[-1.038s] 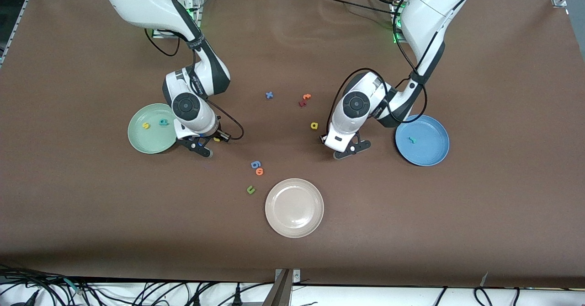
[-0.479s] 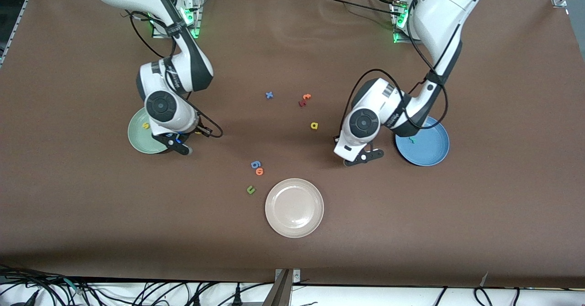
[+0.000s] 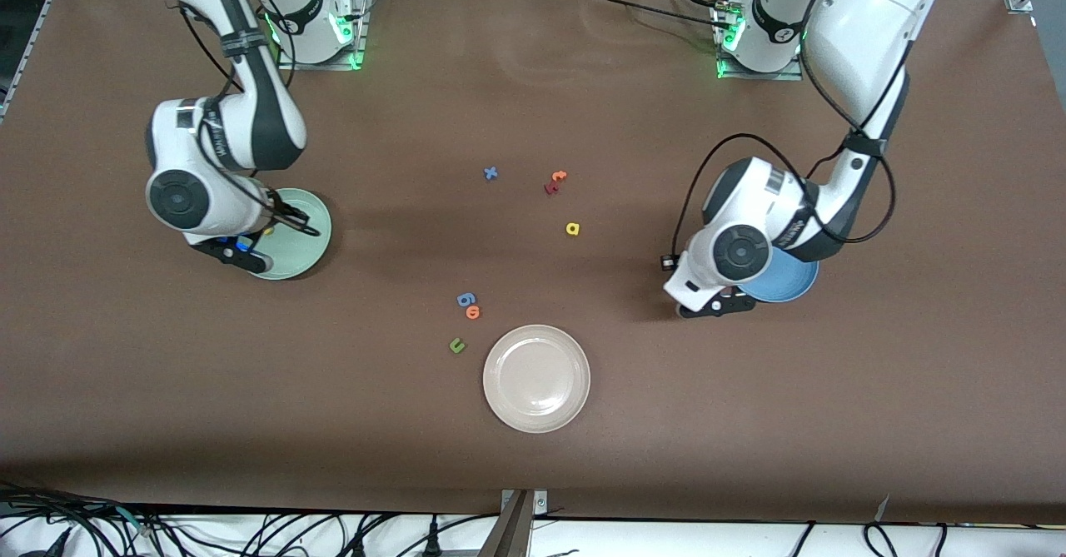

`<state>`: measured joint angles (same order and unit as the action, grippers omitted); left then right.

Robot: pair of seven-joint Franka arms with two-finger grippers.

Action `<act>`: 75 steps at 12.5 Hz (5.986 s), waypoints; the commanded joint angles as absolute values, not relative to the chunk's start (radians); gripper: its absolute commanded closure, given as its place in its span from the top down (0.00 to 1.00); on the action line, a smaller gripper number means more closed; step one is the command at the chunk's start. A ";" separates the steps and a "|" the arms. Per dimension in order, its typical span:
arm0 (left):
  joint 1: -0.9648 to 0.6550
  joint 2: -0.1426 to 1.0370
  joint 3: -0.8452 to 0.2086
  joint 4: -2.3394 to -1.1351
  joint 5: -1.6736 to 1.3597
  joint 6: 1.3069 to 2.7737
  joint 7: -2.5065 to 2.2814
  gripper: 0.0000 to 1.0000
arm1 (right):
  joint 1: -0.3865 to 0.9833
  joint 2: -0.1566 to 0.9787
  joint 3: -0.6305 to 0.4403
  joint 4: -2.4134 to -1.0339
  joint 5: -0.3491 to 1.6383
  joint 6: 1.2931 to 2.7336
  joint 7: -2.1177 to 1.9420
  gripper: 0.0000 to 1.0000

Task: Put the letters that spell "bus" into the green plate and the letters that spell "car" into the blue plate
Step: 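Place the c on the blue plate while the right gripper places the u, then grasp the yellow d with the left gripper while the right arm retracts, then carry the yellow d to the blue plate and open the left gripper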

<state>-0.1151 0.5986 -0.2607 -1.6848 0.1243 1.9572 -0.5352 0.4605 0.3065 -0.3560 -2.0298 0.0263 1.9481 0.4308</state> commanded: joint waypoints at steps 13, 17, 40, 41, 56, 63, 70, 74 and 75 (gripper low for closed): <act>0.106 0.268 -0.270 -2.260 0.115 2.437 -0.123 0.17 | 0.465 0.267 -0.436 -2.139 0.038 2.053 0.224 1.00; 0.126 0.275 -0.270 -2.247 0.178 2.428 -0.074 0.77 | 0.463 0.279 -0.436 -1.803 0.035 1.723 0.222 1.00; -0.432 0.687 -0.296 -1.743 0.175 2.385 -0.905 1.00 | 0.074 0.262 -0.051 -1.465 -0.008 1.582 -0.058 0.99; -0.437 0.692 -0.292 -1.743 0.175 2.385 -0.910 1.00 | 0.069 0.233 -0.049 -1.509 -0.008 1.606 -0.032 0.99; -0.460 0.707 -0.293 -1.756 0.175 2.384 -0.928 0.52 | 0.044 0.209 -0.006 -1.543 -0.037 1.692 0.047 0.99; -0.462 0.707 -0.293 -1.758 0.175 2.376 -0.928 0.29 | 0.061 0.201 -0.003 -1.537 -0.032 1.651 0.097 1.00; -0.465 0.707 -0.293 -1.756 0.175 2.356 -0.940 0.20 | 0.061 0.198 -0.003 -1.540 -0.031 1.649 0.097 1.00; -0.396 0.664 -0.296 -1.743 0.176 2.240 -0.922 0.19 | 0.061 0.198 -0.003 -1.540 -0.031 1.649 0.097 1.00; -0.364 0.648 -0.296 -1.741 0.175 2.211 -0.893 0.19 | 0.061 0.198 -0.002 -1.540 -0.031 1.648 0.097 1.00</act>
<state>-0.4148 0.6944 -0.2918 -1.7419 0.1517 2.2780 -0.9152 0.0608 0.1980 -0.0077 -1.5564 -0.0220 1.6678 0.0796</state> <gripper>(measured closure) 0.709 0.000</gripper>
